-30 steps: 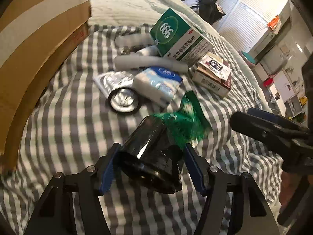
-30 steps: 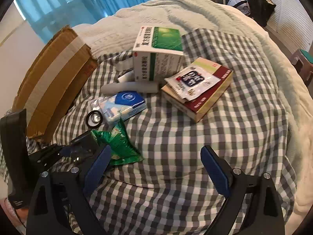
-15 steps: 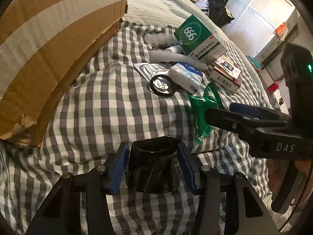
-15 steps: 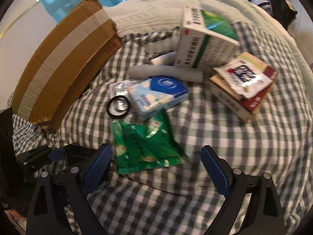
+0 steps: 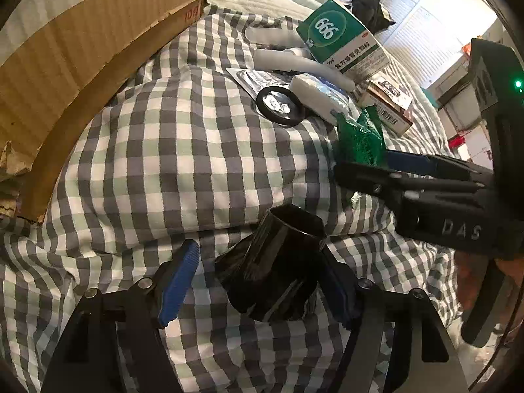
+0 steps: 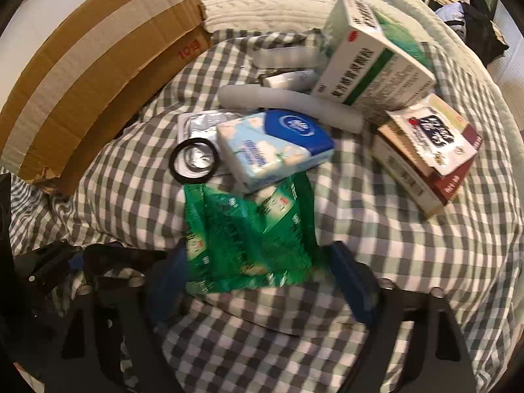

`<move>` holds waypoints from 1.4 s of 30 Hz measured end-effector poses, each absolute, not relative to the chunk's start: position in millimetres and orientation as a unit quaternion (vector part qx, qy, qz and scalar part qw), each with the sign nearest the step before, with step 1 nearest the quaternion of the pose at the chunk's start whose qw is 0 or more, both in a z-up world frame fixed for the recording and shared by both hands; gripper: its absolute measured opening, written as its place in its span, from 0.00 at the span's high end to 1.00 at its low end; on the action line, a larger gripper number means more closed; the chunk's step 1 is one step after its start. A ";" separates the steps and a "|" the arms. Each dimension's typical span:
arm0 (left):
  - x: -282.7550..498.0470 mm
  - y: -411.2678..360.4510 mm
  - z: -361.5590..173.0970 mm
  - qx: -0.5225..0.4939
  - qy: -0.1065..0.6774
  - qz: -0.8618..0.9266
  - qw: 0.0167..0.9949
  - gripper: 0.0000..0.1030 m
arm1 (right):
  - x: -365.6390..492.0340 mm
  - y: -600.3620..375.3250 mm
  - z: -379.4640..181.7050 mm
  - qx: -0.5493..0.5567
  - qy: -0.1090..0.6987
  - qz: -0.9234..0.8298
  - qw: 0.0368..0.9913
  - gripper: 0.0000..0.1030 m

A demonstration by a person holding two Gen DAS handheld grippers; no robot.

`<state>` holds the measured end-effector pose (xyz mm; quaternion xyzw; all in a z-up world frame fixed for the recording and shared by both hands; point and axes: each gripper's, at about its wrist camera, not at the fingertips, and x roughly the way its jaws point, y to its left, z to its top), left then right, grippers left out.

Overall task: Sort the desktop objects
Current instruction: 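Lift the black cup with the left tool while the right grasps the green packet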

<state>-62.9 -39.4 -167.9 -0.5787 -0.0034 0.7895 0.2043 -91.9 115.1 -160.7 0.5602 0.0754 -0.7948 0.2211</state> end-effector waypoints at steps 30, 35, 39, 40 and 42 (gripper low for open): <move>-92.3 -57.0 -69.2 -0.485 -0.035 0.854 0.184 0.43 | -78.1 123.5 -53.2 0.493 0.012 -0.828 0.268 0.50; -105.6 -68.7 -19.1 -0.437 -0.059 0.881 0.172 0.43 | -85.9 106.7 -12.3 0.462 0.006 -0.842 0.278 0.50; -118.5 -93.3 11.3 -0.411 -0.084 0.895 0.151 0.43 | -90.2 71.1 21.3 0.429 0.027 -0.851 0.301 0.50; -120.7 -99.9 16.1 -0.405 -0.083 0.899 0.143 0.43 | -90.4 62.4 27.6 0.422 0.034 -0.853 0.307 0.50; -125.3 -118.9 25.0 -0.392 -0.077 0.910 0.115 0.43 | -91.0 39.0 39.5 0.410 0.049 -0.853 0.320 0.50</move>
